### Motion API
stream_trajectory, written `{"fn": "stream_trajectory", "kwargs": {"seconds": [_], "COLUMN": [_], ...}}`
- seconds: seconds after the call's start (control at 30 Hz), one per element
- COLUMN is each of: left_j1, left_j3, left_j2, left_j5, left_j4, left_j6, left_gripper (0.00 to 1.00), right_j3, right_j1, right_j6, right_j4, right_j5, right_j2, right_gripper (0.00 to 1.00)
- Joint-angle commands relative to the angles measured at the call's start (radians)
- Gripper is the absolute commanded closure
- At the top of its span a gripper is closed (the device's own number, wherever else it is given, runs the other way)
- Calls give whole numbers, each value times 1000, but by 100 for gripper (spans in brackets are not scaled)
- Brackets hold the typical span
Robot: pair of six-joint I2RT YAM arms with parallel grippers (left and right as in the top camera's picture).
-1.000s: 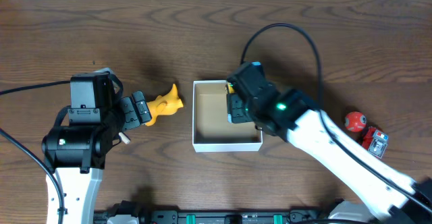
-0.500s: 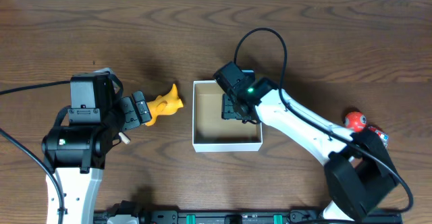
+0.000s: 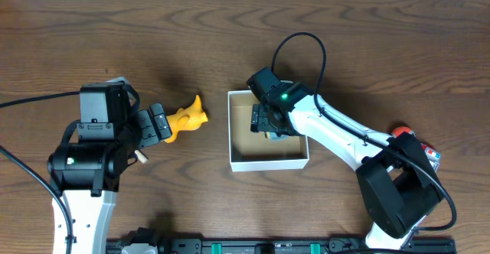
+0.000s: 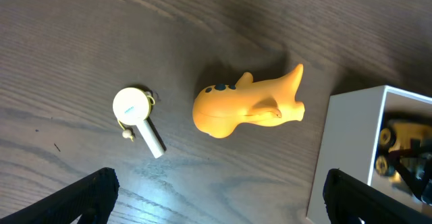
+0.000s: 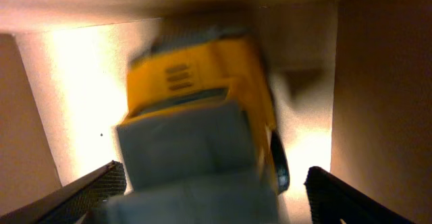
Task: Pack container
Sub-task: 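Carry the yellow truck with the right gripper into the white box, then open the right gripper to release the truck and lift away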
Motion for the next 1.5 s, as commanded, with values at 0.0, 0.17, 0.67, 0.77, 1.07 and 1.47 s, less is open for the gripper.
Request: {"fn": "stream_trajectory", "kwargs": {"seconds": [0.0, 0.17, 0.67, 0.77, 1.07, 1.47], "left_j1": [2, 2, 2, 2, 2, 2], "left_j3": [19, 19, 18, 18, 18, 18], "left_j2": [-2, -2, -2, -2, -2, -2], "left_j5": [-2, -2, -2, -2, -2, -1], "left_j4": [-3, -3, -3, -3, -3, -3], "left_j6": [-5, -5, -5, -5, -5, -5], "left_gripper": [2, 2, 2, 2, 2, 2], "right_j3": [11, 11, 42, 42, 41, 41], "right_j1": [-5, -3, -3, -2, 44, 90], "right_j6": [-5, -16, -132, -296, -521, -522], "right_j4": [1, 1, 7, 27, -66, 68], "right_j5": [13, 13, 97, 59, -109, -73], "right_j2": [5, 5, -221, -262, -211, -24], "right_gripper": [9, 16, 13, 24, 75, 70]}}
